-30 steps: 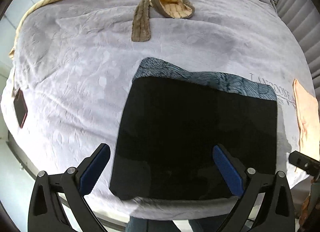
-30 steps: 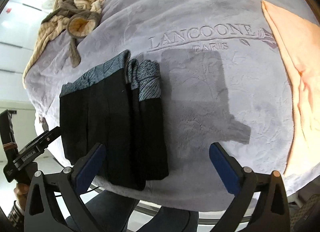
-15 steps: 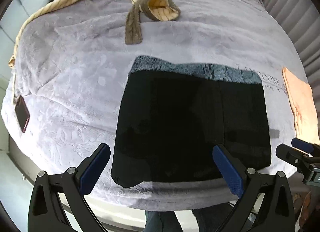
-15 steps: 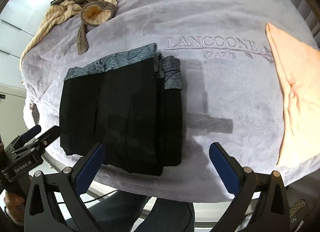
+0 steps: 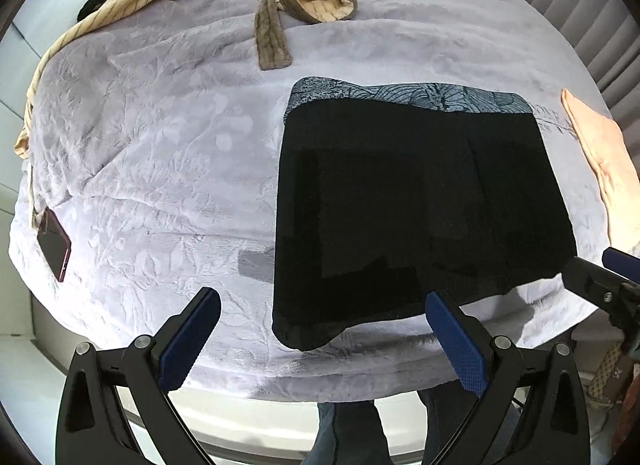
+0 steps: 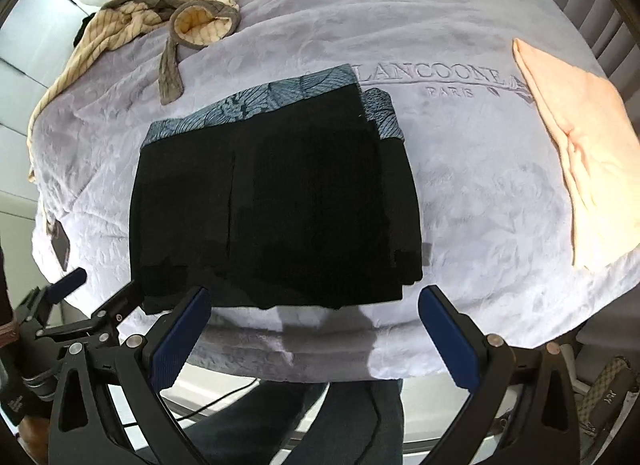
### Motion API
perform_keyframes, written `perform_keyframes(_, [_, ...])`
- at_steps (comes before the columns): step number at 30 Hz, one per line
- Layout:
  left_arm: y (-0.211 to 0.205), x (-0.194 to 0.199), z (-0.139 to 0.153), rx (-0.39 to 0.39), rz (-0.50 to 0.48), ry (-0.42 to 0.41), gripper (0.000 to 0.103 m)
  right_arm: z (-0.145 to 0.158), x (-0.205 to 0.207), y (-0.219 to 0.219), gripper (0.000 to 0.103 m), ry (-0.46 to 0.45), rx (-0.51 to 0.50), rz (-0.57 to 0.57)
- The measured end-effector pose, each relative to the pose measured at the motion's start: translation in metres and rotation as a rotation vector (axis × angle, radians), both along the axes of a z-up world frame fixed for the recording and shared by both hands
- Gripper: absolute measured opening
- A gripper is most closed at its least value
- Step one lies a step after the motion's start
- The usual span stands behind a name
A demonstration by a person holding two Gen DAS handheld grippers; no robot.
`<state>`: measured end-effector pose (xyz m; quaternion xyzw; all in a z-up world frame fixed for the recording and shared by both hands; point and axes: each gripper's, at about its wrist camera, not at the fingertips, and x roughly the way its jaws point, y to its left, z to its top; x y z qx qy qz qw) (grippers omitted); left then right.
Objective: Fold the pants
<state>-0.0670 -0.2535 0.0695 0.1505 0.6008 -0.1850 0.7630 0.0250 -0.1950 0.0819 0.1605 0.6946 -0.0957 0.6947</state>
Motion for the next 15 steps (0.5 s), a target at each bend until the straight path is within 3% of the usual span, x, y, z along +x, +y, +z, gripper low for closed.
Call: perform_keyframes(15, [-0.0015,-0.0056,0.0083,-0.02,-0.05,-0.027,0.103,0.0084,-0.0017,0.0116,0.103,-0.005,-0.055,0.004])
